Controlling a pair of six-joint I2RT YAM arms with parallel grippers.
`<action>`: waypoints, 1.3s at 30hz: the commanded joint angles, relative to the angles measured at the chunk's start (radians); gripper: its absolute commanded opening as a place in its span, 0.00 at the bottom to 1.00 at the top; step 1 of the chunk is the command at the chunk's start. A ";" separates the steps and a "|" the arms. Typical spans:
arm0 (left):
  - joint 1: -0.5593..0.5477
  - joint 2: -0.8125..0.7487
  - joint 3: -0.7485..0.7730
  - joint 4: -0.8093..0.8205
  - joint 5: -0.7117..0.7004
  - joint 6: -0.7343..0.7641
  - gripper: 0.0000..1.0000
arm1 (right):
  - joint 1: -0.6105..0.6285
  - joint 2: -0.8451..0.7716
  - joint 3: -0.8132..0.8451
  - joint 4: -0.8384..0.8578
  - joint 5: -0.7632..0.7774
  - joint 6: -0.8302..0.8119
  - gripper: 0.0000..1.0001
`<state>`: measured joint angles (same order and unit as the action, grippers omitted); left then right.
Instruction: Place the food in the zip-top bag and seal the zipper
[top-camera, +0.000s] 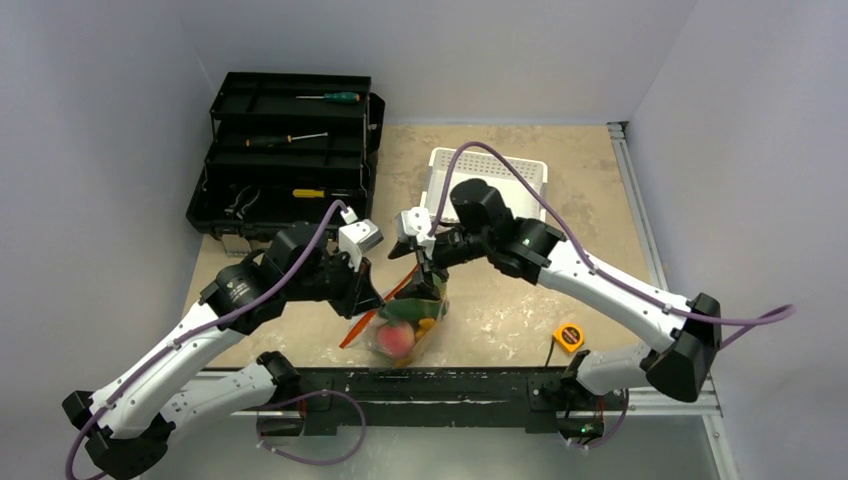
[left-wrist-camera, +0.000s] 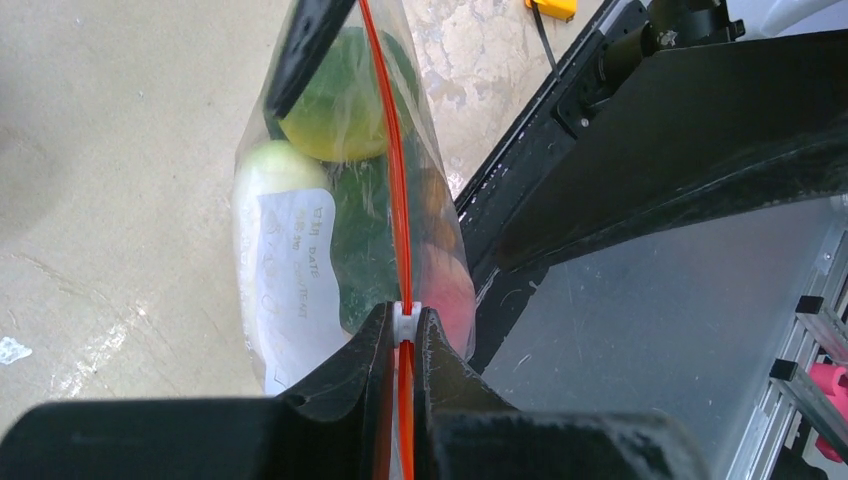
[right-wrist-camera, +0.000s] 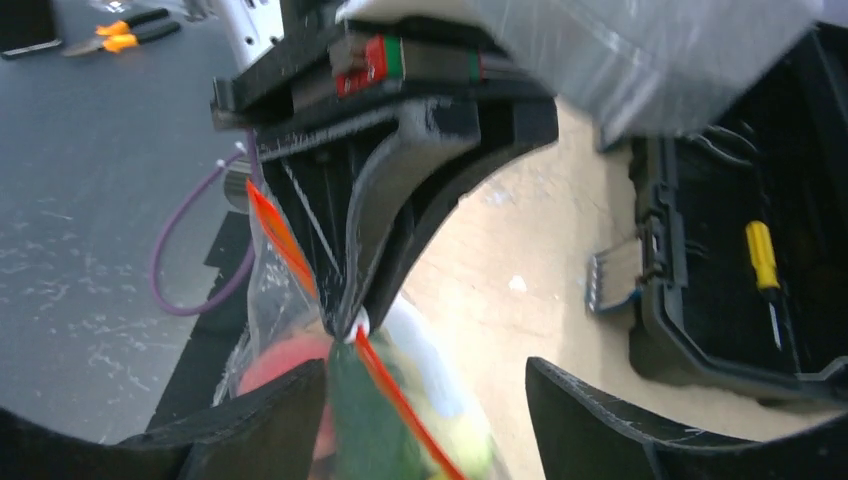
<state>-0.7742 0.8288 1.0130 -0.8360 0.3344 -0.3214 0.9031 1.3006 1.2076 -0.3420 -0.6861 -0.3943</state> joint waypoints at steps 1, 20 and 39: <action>-0.002 -0.001 0.048 0.047 0.027 0.018 0.00 | 0.002 0.102 0.149 -0.169 -0.148 -0.172 0.69; -0.002 -0.002 0.060 0.060 0.013 0.013 0.00 | 0.020 0.169 0.137 -0.220 -0.165 -0.224 0.37; -0.002 -0.015 0.038 0.082 0.021 0.002 0.00 | 0.021 0.044 -0.020 0.062 -0.061 -0.097 0.23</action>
<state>-0.7746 0.8284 1.0176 -0.8242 0.3401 -0.3202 0.9184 1.3537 1.1553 -0.3134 -0.7631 -0.4992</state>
